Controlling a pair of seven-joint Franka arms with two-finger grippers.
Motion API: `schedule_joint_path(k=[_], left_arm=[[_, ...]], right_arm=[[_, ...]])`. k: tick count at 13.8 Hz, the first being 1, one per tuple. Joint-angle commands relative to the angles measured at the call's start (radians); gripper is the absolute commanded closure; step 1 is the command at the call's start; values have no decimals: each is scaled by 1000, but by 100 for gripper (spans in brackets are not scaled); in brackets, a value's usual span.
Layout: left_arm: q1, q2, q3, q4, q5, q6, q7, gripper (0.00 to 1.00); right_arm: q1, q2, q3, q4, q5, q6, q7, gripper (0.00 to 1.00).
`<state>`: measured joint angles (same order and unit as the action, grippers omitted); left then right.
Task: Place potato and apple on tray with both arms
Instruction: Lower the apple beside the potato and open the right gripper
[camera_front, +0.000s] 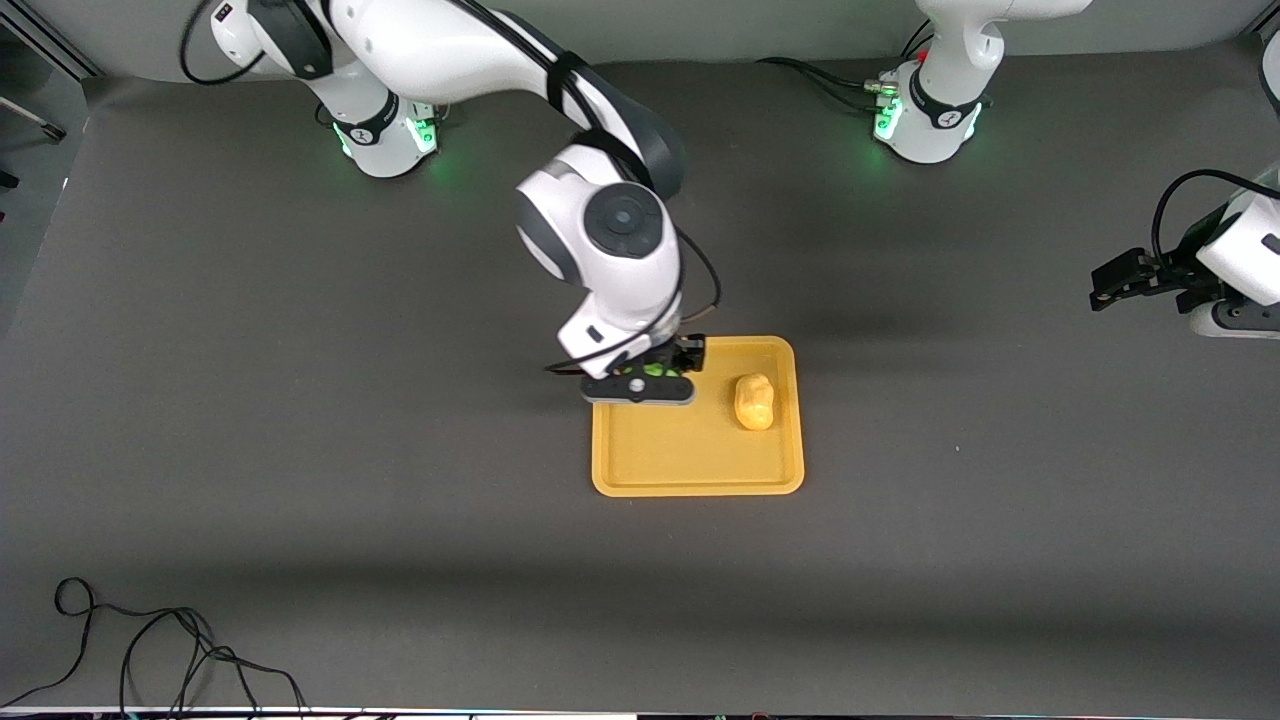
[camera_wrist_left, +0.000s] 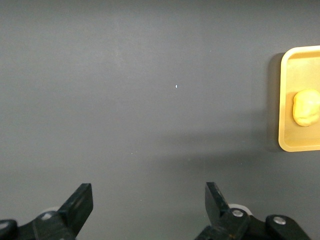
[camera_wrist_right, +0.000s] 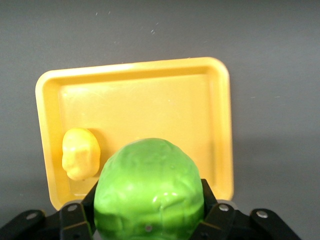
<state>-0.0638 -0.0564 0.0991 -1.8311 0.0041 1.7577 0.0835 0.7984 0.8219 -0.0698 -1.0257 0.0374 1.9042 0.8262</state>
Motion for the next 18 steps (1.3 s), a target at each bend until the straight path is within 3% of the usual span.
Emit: schedule_joint_path(k=[1,3,9,14,15,16,17,18], left_arm=[[-19,22,4,27,-9,8,-16,0],[-19,38,4,49,-10,8,-15,0],[-13,96,5,136,-36,-15,-2,0],[-22,133,4,139,-35,-26,2,0],[-21,144,4,142,-38,-18,2,0],[-21,148,5,142,-36,-18,2,1],[-21,161,5,142,-35,-24,2,3],[-21,164,5,142,-33,-27,2,4]], right_arm=[[2,136,4,64,3,109,25,54],[8,198,4,65,-1,173,25,54],[13,258,2,62,-5,199,19,54],[27,284,4,61,-5,233,25,52],[27,286,4,61,-5,234,28,33],[28,286,4,61,-5,234,46,8],[31,283,4,61,-5,233,62,0],[33,273,2,61,-5,225,62,0]])
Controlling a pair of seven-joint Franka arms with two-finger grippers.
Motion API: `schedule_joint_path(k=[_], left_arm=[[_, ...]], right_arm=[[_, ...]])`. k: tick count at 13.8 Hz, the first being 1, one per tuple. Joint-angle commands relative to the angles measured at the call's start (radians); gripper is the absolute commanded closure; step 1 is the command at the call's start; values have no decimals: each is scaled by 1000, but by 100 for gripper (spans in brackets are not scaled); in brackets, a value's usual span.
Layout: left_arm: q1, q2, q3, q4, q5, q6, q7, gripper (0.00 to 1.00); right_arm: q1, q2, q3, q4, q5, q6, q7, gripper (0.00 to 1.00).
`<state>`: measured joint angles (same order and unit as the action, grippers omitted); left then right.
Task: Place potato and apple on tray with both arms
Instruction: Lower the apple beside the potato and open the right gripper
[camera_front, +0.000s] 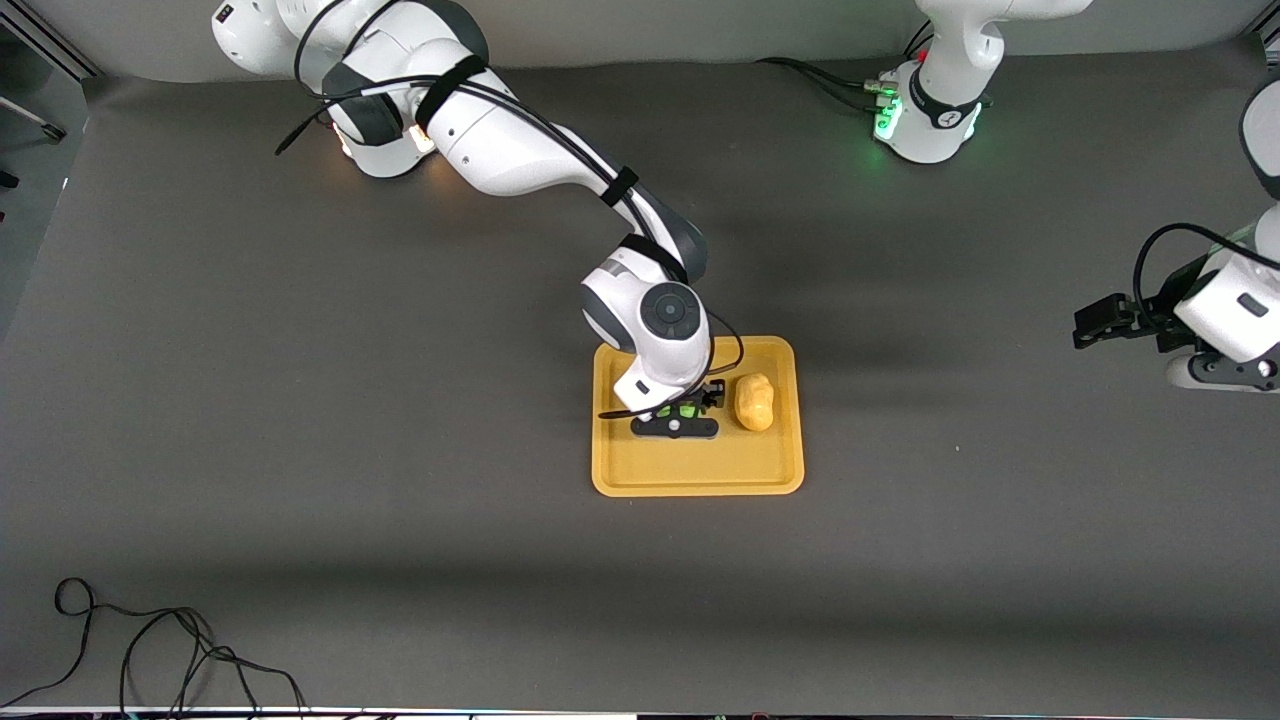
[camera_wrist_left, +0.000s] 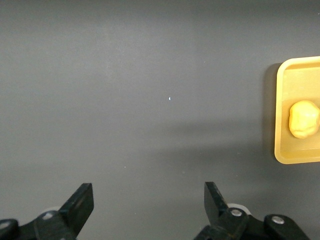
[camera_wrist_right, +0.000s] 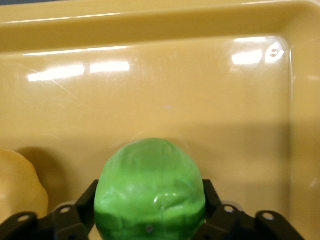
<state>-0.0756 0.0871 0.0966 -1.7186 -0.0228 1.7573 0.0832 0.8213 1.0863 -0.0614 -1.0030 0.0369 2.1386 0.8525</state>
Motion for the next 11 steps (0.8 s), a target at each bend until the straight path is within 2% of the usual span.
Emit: schedule_joint_path(k=[1,3,4,5,6,9,11], left_arm=[[-6,20,8,28,-6,-35,3,5],[2,20,8,25,-6,-56,4,19],[2,17,8,25,-8,-70,16,17],[-1,13,8,25,-5,-71,23,8],[-3,8,8,25,-6,-70,23,6],[-6,-3,8,24,-5,-9,23,7],[-7,-3,6,21,1,8,23,6]], right_arm=[[10,-3,-6,40,-5,-20,36,0],[4,-58,-9,41,-5,-84,33,0],[-4,-100,-9,40,-2,-133,31,0],[-7,-139,-14,40,0,-187,31,0],[-8,-185,-18,40,-2,-236,27,0],[-63,-308,-32,35,-3,-383,2,0],[-112,-405,-35,-8,-5,-488,-73,0]])
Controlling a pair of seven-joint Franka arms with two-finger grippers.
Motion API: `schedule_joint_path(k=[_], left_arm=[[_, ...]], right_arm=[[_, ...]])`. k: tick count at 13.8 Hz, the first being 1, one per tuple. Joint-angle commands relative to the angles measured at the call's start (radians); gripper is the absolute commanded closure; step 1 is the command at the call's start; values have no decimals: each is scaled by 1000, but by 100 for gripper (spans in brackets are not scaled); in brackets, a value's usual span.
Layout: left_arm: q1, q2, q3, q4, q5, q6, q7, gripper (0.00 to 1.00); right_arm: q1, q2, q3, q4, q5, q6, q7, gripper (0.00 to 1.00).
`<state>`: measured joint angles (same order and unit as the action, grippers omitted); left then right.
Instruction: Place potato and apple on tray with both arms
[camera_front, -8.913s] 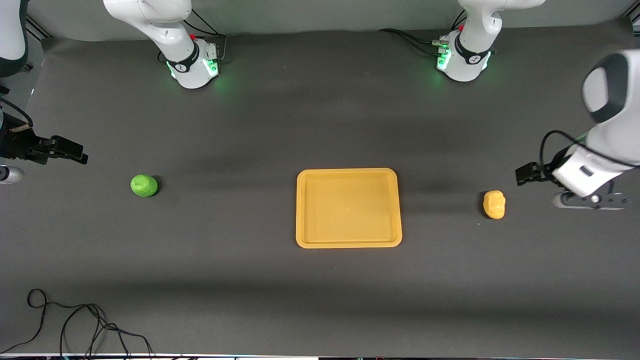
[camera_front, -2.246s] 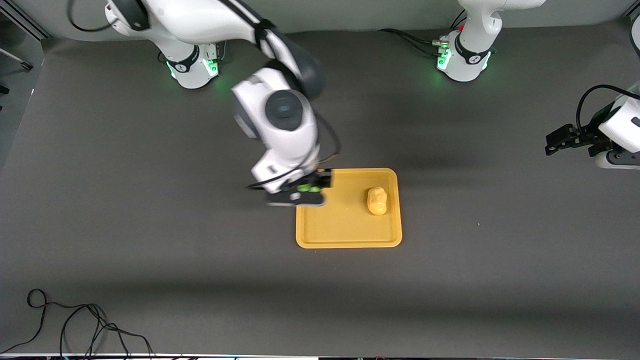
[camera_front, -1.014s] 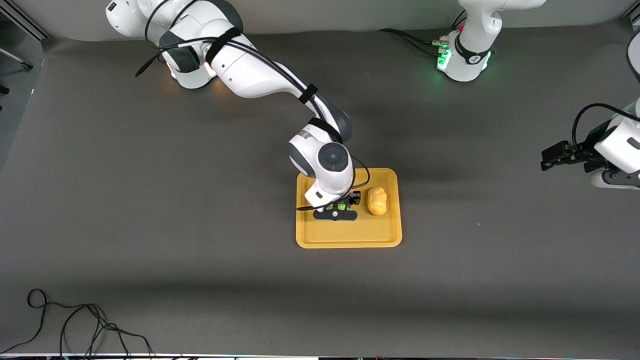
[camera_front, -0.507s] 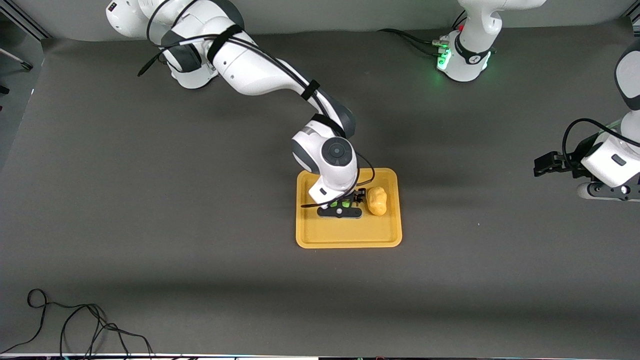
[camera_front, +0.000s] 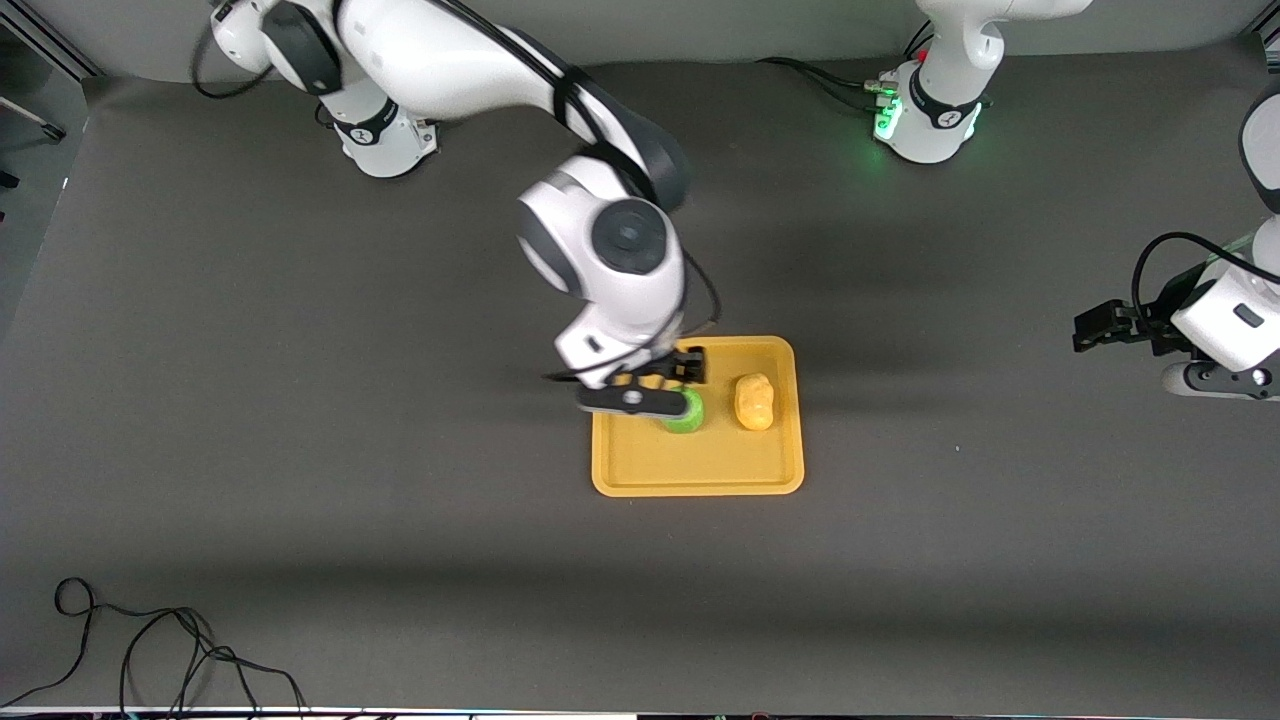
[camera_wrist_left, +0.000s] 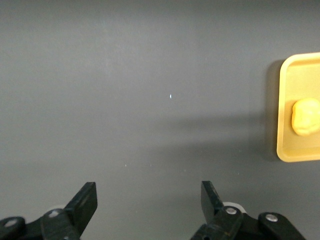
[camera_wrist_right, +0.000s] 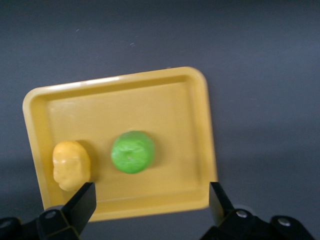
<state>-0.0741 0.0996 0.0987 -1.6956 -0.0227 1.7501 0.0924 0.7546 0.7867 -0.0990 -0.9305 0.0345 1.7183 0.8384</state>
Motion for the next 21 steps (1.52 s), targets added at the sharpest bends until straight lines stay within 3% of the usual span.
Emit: schedule_joint_path(k=[1,2,6,10,16,21], left_arm=[[-9,-14,6,-4,4,20,12,5],[-9,-11,6,-6,6,35,6,1],[-4,-14,7,2,6,40,9,0],[-7,-14,6,1,24,26,-5,0],[-9,-15,4,-1,24,23,-5,0],[-9,-21,4,-2,24,16,3,0]], right_arm=[[-78,-171,2,-138,-2,-75,-85,0],[-116,-254,2,-215,-1,-74,-125,0],[-253,-522,-2,-474,-2,-68,-365,0],[-441,-687,5,-625,-2,-63,-638,0],[-649,-774,8,-702,-19,-71,-852,0],[-658,-768,-60,-685,-33,-80,-930,0]])
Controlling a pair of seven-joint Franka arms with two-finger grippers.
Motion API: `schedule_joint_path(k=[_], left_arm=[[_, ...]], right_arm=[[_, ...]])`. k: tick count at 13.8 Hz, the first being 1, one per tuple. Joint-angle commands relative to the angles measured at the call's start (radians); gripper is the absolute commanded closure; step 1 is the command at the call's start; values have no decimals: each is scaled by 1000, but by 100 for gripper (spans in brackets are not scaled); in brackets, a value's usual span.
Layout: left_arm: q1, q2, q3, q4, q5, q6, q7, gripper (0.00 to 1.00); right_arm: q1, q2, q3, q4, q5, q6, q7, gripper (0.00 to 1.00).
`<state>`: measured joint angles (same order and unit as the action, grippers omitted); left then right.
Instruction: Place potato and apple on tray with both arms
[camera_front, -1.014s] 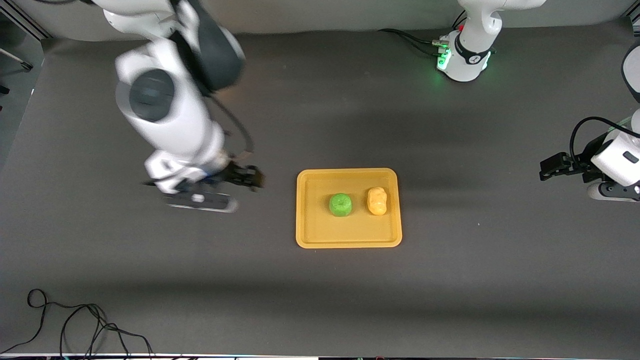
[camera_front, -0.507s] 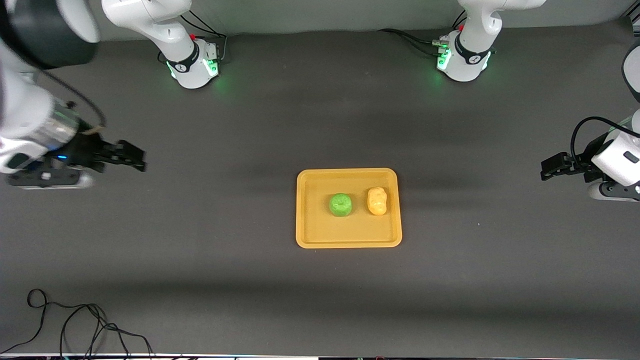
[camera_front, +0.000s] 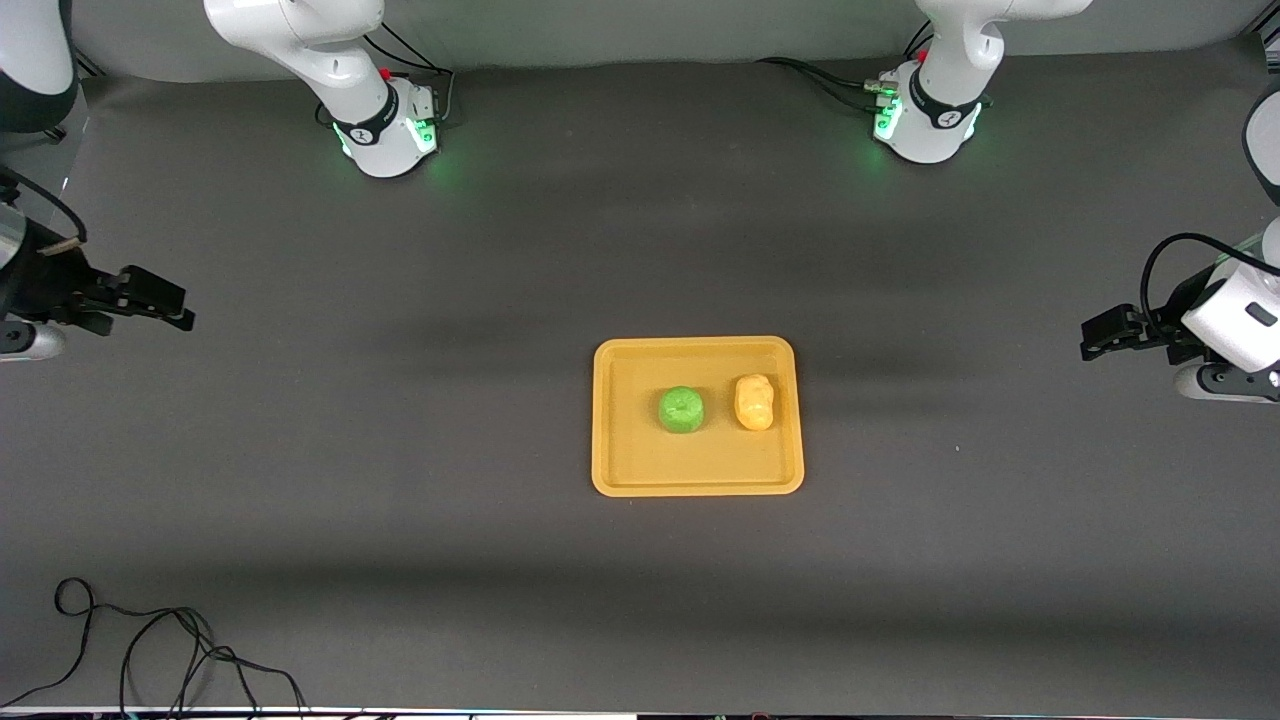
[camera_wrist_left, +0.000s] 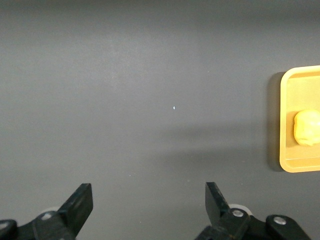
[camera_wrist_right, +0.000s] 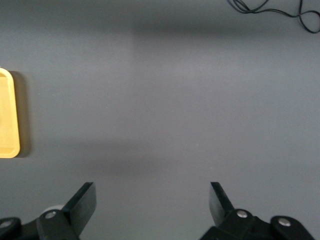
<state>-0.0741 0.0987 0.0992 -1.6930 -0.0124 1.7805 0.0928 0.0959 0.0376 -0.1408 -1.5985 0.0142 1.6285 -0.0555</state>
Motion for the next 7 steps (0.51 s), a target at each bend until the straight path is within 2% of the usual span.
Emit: schedule_joint_path(k=[1,7], left_arm=[[-9,-19,4,-5,15,-15,4,0],[-9,-17,4,-7,14,-9,7,0]], right_arm=[[1,-19,-19,-15,-13,10,-35,0],[5,-19,-20,-3,-16,-12,-20,0]])
